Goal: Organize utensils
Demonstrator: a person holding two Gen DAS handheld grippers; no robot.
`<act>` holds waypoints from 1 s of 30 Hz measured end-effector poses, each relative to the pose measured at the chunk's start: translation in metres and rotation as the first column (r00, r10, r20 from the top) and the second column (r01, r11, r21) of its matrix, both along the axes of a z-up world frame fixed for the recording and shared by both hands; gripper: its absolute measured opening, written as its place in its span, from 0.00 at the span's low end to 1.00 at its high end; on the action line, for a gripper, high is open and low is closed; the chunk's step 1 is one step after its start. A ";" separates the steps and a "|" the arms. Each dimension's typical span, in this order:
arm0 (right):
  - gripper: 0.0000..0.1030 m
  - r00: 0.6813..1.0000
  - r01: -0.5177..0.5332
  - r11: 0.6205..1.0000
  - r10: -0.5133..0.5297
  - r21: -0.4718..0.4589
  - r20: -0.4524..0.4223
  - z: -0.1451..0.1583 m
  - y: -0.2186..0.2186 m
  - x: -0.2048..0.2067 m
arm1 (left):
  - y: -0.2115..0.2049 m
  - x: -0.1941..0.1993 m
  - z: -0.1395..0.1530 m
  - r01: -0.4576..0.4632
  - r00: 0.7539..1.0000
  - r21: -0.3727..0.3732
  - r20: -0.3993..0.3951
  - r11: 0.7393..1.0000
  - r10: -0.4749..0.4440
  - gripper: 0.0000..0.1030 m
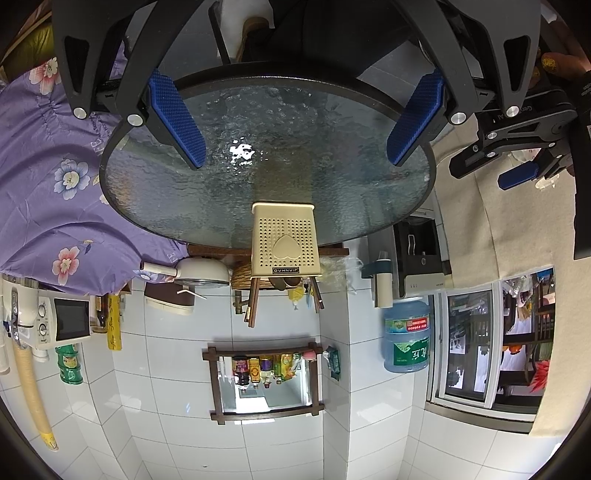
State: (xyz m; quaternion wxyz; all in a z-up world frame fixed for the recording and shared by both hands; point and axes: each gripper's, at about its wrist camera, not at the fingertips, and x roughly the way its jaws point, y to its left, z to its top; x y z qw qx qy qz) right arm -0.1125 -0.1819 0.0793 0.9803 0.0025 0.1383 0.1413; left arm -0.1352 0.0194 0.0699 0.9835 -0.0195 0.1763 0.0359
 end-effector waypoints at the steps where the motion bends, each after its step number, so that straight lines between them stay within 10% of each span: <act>1: 0.94 1.000 0.000 1.000 0.000 0.001 -0.001 0.000 0.000 0.000 | 0.000 0.000 0.000 0.000 1.000 0.000 -0.001 1.000 0.000 0.94; 30: 0.94 1.000 0.005 1.000 -0.005 0.002 -0.013 -0.004 -0.002 0.001 | 0.005 0.001 0.000 -0.011 1.000 -0.002 -0.006 1.000 0.011 0.94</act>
